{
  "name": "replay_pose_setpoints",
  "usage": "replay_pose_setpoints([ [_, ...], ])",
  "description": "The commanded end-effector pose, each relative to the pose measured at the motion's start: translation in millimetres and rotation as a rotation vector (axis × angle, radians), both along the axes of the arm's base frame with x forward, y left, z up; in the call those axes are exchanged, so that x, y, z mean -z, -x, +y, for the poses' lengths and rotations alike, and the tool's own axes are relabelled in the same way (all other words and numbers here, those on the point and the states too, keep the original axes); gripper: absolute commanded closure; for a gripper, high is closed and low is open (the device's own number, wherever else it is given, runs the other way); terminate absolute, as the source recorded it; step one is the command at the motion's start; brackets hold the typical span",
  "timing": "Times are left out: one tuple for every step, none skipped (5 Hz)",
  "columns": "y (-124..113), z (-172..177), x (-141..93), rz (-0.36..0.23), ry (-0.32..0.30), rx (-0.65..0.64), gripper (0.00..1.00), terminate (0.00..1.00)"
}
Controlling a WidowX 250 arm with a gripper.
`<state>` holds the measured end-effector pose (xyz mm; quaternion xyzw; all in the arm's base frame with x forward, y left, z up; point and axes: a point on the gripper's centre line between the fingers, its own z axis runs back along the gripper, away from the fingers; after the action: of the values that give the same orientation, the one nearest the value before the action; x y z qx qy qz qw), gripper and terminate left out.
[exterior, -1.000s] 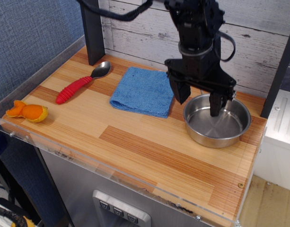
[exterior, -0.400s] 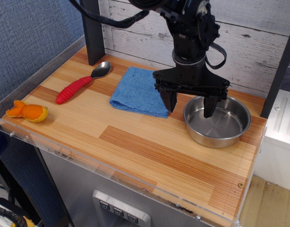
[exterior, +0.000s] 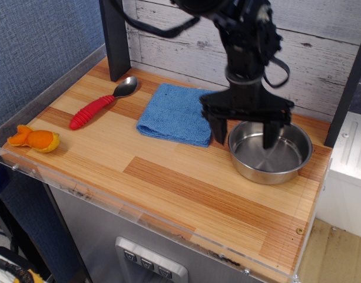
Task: Move the pan on the right side of the cloth.
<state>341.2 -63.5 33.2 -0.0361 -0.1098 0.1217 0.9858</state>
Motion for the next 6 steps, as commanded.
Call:
replay_pose_setpoints([
  [-12.0, -14.4, 6.6, -0.014, -0.004, -0.002, 0.0, 0.0],
  [-11.3, -13.2, 9.0, -0.023, -0.026, 0.014, 1.0, 0.0],
  [-9.7, -8.3, 6.6, -0.03, -0.032, 0.015, 1.0, 0.0],
  [-6.3, -2.4, 0.7, -0.046, -0.04, 0.007, 1.0, 0.0],
  [-2.5, 0.3, -9.2, -0.06, -0.043, 0.018, 1.0, 0.0],
  [3.2, 4.0, -21.2, -0.075, -0.032, 0.029, 1.0, 0.0],
])
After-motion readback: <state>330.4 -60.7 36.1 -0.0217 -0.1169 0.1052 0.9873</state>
